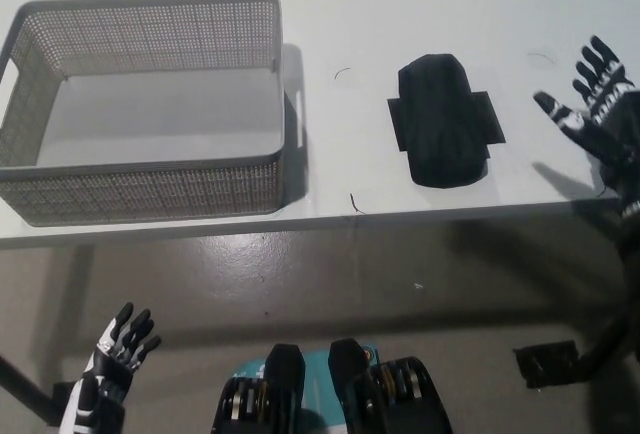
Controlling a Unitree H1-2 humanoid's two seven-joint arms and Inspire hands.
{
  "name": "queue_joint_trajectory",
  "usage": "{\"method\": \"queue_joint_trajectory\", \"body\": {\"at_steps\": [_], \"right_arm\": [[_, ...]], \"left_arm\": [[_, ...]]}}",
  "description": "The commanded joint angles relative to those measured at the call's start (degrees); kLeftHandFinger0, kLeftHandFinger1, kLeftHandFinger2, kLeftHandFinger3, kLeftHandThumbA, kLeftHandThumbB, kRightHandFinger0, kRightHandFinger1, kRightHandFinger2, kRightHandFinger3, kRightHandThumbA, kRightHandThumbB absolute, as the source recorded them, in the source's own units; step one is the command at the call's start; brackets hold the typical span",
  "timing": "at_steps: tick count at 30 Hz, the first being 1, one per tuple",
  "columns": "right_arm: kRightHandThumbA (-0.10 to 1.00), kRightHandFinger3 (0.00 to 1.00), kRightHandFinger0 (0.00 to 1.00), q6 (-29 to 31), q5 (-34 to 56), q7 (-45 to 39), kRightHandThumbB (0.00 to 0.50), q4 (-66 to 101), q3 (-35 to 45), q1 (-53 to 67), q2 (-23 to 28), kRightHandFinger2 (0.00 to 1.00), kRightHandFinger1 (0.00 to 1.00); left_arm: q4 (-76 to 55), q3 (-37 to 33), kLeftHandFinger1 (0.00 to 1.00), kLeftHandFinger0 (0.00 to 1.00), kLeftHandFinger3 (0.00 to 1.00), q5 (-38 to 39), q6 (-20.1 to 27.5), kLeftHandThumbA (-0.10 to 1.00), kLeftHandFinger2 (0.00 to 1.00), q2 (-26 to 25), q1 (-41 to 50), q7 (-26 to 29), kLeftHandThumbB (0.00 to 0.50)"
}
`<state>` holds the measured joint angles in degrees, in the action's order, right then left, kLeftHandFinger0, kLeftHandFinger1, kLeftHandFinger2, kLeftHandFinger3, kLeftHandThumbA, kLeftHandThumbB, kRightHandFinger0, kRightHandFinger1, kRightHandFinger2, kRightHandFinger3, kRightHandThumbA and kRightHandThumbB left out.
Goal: Use the right hand to push the pencil case on the right hand side to the container on the left side
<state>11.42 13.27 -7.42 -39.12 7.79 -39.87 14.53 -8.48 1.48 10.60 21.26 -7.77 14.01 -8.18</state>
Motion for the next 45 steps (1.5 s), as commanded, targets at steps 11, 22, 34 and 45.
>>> {"method": "queue_joint_trajectory", "body": {"at_steps": [11, 22, 34, 45], "right_arm": [[1.00, 1.00, 1.00, 10.4, -0.1, -2.3, 0.295, -30.2, 0.6, -19.7, -1.3, 1.00, 1.00], [1.00, 1.00, 1.00, 9.9, -0.3, -0.9, 0.303, -37.6, 0.7, -22.4, -5.7, 1.00, 1.00], [1.00, 1.00, 1.00, 10.8, -0.2, -1.5, 0.295, -39.1, 0.8, -20.7, -10.0, 1.00, 1.00], [1.00, 1.00, 1.00, 12.2, 1.5, -2.6, 0.284, -38.4, 2.9, -18.7, -15.0, 1.00, 1.00]], "left_arm": [[-2.1, -2.4, 1.00, 1.00, 1.00, -0.8, 1.9, 1.00, 1.00, 0.0, 1.5, -1.2, 0.418], [-2.9, -2.6, 1.00, 1.00, 1.00, 0.1, 2.3, 1.00, 1.00, -0.3, 2.1, -1.3, 0.418], [-2.9, -2.2, 1.00, 1.00, 1.00, 0.6, 2.5, 1.00, 1.00, -0.6, 1.6, -1.4, 0.425], [-4.1, -1.9, 1.00, 1.00, 1.00, 1.5, 2.0, 1.00, 1.00, -1.0, 1.4, -1.4, 0.433]]}}
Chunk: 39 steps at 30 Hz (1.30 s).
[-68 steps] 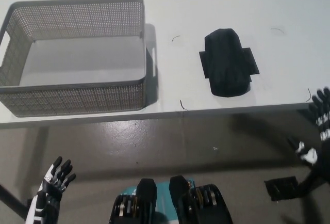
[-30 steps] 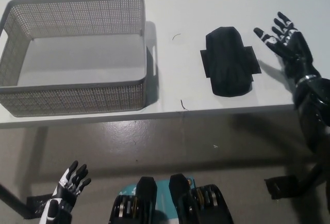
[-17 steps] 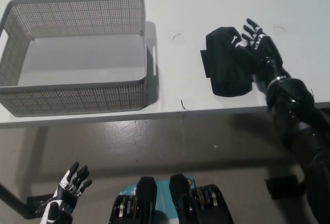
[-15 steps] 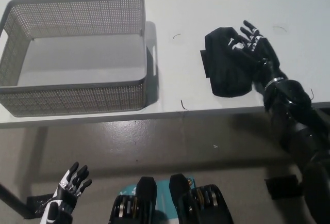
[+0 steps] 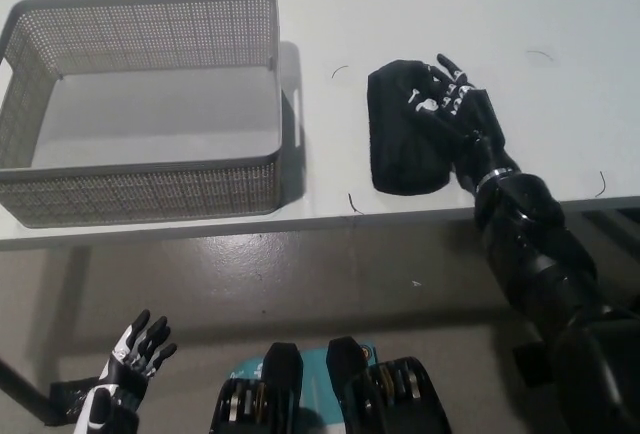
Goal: Use the right hand to push the pencil case on the right hand side to the container on the left side
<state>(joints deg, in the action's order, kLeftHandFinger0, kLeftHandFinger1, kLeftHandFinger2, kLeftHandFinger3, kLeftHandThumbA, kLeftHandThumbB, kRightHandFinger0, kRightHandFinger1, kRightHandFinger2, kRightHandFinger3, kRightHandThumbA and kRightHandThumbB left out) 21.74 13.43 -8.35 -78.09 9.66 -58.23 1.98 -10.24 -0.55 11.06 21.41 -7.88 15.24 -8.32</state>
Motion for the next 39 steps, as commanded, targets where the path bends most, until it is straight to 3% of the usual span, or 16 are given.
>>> {"method": "queue_joint_trajectory", "body": {"at_steps": [1, 18, 24, 27, 39], "right_arm": [[1.00, 1.00, 1.00, 1.9, 2.8, -2.6, 0.277, 0.9, 2.4, -0.2, -3.4, 1.00, 1.00], [1.00, 1.00, 1.00, 2.1, 2.4, -1.2, 0.271, 1.7, 3.1, -3.2, -11.9, 1.00, 1.00], [1.00, 1.00, 1.00, 2.0, 0.6, 0.3, 0.302, 0.6, 1.4, -4.7, -14.5, 1.00, 1.00], [1.00, 1.00, 1.00, 1.4, 0.4, 0.6, 0.283, 0.3, 0.9, -5.7, -14.8, 1.00, 1.00], [1.00, 1.00, 1.00, 2.3, 0.2, 0.5, 0.304, 1.9, -0.6, -7.2, -10.6, 1.00, 1.00]], "left_arm": [[-2.5, 0.2, 1.00, 1.00, 1.00, 1.1, 1.8, 1.00, 1.00, -0.8, 0.1, -1.1, 0.435], [-2.5, 0.3, 1.00, 1.00, 1.00, 1.2, 1.9, 1.00, 1.00, -0.8, -1.1, -1.4, 0.408], [-3.0, 0.4, 1.00, 1.00, 1.00, 1.7, 1.6, 1.00, 1.00, -0.6, -0.8, -1.5, 0.410], [-2.9, 0.6, 1.00, 1.00, 1.00, 1.7, 1.7, 1.00, 1.00, -0.6, -0.8, -1.4, 0.409], [-2.6, 1.3, 1.00, 1.00, 1.00, 1.6, 1.0, 1.00, 1.00, -0.4, -2.0, -1.1, 0.419]]}}
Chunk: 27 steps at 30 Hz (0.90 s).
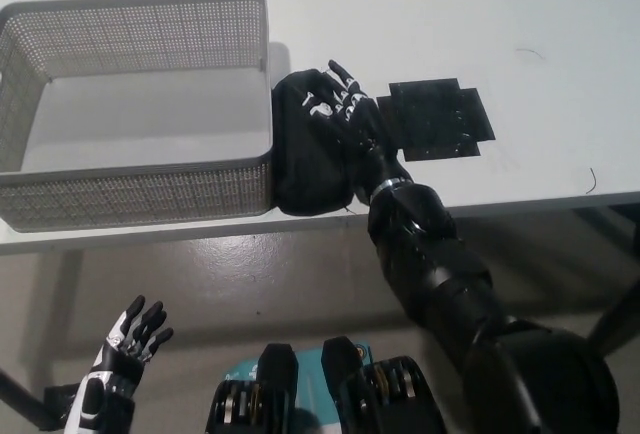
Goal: Use the right hand to push the pencil case on the right hand side to the container on the left side
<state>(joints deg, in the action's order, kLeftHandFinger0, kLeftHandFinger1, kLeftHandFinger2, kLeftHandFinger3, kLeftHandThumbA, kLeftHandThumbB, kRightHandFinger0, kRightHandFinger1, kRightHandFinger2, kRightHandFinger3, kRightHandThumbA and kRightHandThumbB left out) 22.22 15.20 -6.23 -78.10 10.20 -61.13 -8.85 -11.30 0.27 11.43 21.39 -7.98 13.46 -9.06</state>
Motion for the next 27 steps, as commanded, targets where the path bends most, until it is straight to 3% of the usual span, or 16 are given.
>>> {"method": "queue_joint_trajectory", "body": {"at_steps": [1, 5, 6, 10, 14, 19, 27], "right_arm": [[1.00, 1.00, 1.00, 2.4, -1.5, -1.5, 0.316, 3.2, -1.1, -3.9, 1.2, 1.00, 1.00], [1.00, 1.00, 1.00, 2.9, -2.9, -1.8, 0.351, 7.0, -2.5, -2.5, 4.2, 1.00, 1.00], [1.00, 1.00, 1.00, 2.8, -3.1, -1.8, 0.322, 9.6, -2.7, -1.2, 5.3, 1.00, 1.00], [1.00, 1.00, 1.00, 1.5, -3.4, -2.7, 0.293, 19.3, -3.5, 3.1, 8.6, 1.00, 1.00], [1.00, 1.00, 1.00, -3.5, -3.0, -3.3, 0.335, 33.0, -4.0, 7.9, 11.3, 1.00, 1.00], [1.00, 1.00, 1.00, -8.3, -2.5, -3.2, 0.266, 52.0, -4.1, 16.0, 14.1, 1.00, 1.00], [1.00, 1.00, 1.00, -12.5, 1.2, -5.2, 0.294, 75.0, -5.7, 32.3, 15.1, 1.00, 1.00]], "left_arm": [[-1.4, 0.4, 1.00, 1.00, 1.00, 1.4, 1.0, 1.00, 1.00, -0.4, -0.3, -0.5, 0.418], [-0.9, 1.0, 1.00, 1.00, 1.00, 1.1, 1.5, 1.00, 1.00, -0.8, -1.0, -0.4, 0.409], [-0.6, 0.9, 1.00, 1.00, 1.00, 1.3, 1.9, 1.00, 1.00, -0.9, -1.3, -0.7, 0.404], [0.0, 1.5, 1.00, 1.00, 1.00, 1.7, 2.0, 1.00, 1.00, -1.2, -2.1, -0.8, 0.400], [1.2, 2.3, 1.00, 1.00, 1.00, 2.1, 2.4, 1.00, 1.00, -1.2, -3.3, -0.6, 0.405], [1.7, 2.5, 1.00, 1.00, 1.00, 1.6, 2.9, 1.00, 1.00, -0.7, -3.7, -0.5, 0.407], [1.1, 2.5, 1.00, 1.00, 1.00, 1.1, 1.7, 1.00, 1.00, -0.7, -3.5, -0.4, 0.413]]}}
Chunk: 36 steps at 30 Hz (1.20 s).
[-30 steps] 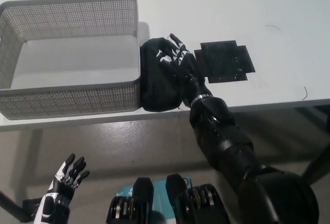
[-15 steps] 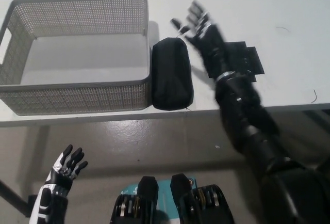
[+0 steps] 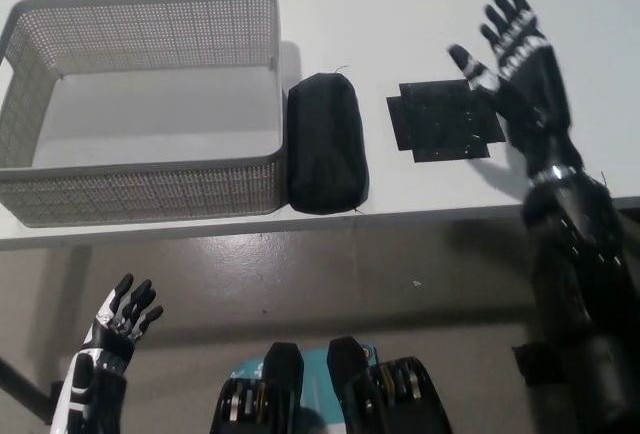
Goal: Use the right hand to push the pencil case on the right hand side to the container on the left side
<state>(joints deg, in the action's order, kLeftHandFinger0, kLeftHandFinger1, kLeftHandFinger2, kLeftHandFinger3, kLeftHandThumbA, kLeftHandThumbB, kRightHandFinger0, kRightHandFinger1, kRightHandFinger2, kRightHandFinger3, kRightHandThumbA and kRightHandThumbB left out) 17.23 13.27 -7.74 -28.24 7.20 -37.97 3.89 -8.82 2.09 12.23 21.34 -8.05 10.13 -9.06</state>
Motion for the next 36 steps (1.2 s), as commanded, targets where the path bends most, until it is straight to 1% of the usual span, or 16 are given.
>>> {"method": "queue_joint_trajectory", "body": {"at_steps": [1, 3, 4, 8, 10, 12, 13, 14, 17, 19, 20, 21, 25, 32, 36], "right_arm": [[1.00, 1.00, 1.00, -7.9, 3.7, -3.6, 0.283, 28.3, -2.9, 12.3, 2.1, 1.00, 1.00], [1.00, 1.00, 1.00, -8.2, 4.2, -3.6, 0.277, 30.6, -3.1, 14.9, 1.9, 1.00, 1.00], [1.00, 1.00, 1.00, -7.7, 4.6, -3.6, 0.272, 32.8, -3.4, 18.0, 1.6, 1.00, 1.00], [1.00, 1.00, 1.00, -6.9, 5.7, -4.0, 0.278, 37.5, -4.2, 24.2, 1.2, 1.00, 1.00], [1.00, 1.00, 1.00, -4.2, 4.2, -4.2, 0.254, 39.1, -4.9, 27.8, 0.9, 1.00, 1.00], [1.00, 1.00, 1.00, -0.6, 2.4, -4.2, 0.246, 39.2, -5.2, 30.4, 0.7, 1.00, 1.00], [1.00, 1.00, 1.00, -0.3, 2.3, -4.1, 0.244, 39.4, -5.3, 31.0, 0.7, 1.00, 1.00], [1.00, 1.00, 1.00, -0.2, 2.4, -4.0, 0.247, 40.0, -5.6, 32.3, 0.5, 1.00, 1.00], [1.00, 1.00, 1.00, 0.6, 3.5, -3.7, 0.266, 40.4, -5.8, 34.7, -0.1, 1.00, 1.00], [1.00, 1.00, 1.00, 1.9, 4.6, -4.2, 0.260, 40.1, -5.9, 35.6, 0.2, 1.00, 1.00], [1.00, 1.00, 1.00, 2.0, 4.8, -4.3, 0.258, 40.2, -6.0, 35.9, 0.2, 1.00, 1.00], [1.00, 1.00, 1.00, 1.8, 5.0, -4.3, 0.266, 40.6, -6.2, 36.7, 0.3, 1.00, 1.00], [1.00, 1.00, 1.00, 1.6, 4.1, -3.9, 0.274, 41.6, -6.1, 38.8, 0.5, 1.00, 1.00], [1.00, 1.00, 1.00, 1.4, 3.7, -3.8, 0.279, 40.4, -5.9, 39.4, 0.6, 1.00, 1.00], [1.00, 1.00, 1.00, 1.3, 4.3, -3.9, 0.298, 39.9, -5.7, 38.8, 0.9, 1.00, 1.00]], "left_arm": [[-1.2, 0.9, 1.00, 1.00, 1.00, 0.6, 2.0, 1.00, 1.00, -1.2, -0.2, -0.6, 0.414], [-1.4, 1.1, 1.00, 1.00, 1.00, 0.7, 2.0, 1.00, 1.00, -1.5, 0.0, -0.7, 0.409], [-1.6, 1.2, 1.00, 1.00, 1.00, 0.9, 1.9, 1.00, 1.00, -1.9, 0.0, -1.0, 0.402], [-2.5, 1.6, 1.00, 1.00, 1.00, 1.0, 1.4, 1.00, 1.00, -1.9, 0.6, -0.7, 0.425], [-2.7, 1.9, 1.00, 1.00, 1.00, 0.9, 1.3, 1.00, 1.00, -2.0, 0.4, -0.6, 0.433], [-2.7, 2.0, 1.00, 1.00, 1.00, 1.0, 0.9, 1.00, 1.00, -1.9, 0.0, -0.6, 0.434], [-2.9, 2.0, 1.00, 1.00, 1.00, 1.1, 0.9, 1.00, 1.00, -1.9, 0.1, -0.6, 0.433], [-3.0, 2.2, 1.00, 1.00, 1.00, 0.9, 0.7, 1.00, 1.00, -1.8, 0.0, -0.4, 0.424], [-3.0, 2.7, 1.00, 1.00, 1.00, 1.1, 0.4, 1.00, 1.00, -1.9, -0.2, -0.2, 0.422], [-2.7, 2.8, 1.00, 1.00, 1.00, 0.7, 0.7, 1.00, 1.00, -2.1, -0.9, -0.2, 0.403], [-2.7, 2.9, 1.00, 1.00, 1.00, 0.7, 0.9, 1.00, 1.00, -2.2, -1.0, -0.2, 0.400], [-2.5, 3.0, 1.00, 1.00, 1.00, 0.9, 0.7, 1.00, 1.00, -2.4, -1.4, -0.2, 0.396], [-1.9, 3.3, 1.00, 1.00, 1.00, 1.2, 0.2, 1.00, 1.00, -2.5, -2.6, -0.2, 0.399], [-1.0, 4.3, 1.00, 1.00, 1.00, 0.5, 1.2, 1.00, 1.00, -2.4, -3.4, 0.0, 0.400], [-0.9, 4.4, 1.00, 1.00, 1.00, 1.0, 0.6, 1.00, 1.00, -2.1, -4.1, -0.1, 0.400]]}}
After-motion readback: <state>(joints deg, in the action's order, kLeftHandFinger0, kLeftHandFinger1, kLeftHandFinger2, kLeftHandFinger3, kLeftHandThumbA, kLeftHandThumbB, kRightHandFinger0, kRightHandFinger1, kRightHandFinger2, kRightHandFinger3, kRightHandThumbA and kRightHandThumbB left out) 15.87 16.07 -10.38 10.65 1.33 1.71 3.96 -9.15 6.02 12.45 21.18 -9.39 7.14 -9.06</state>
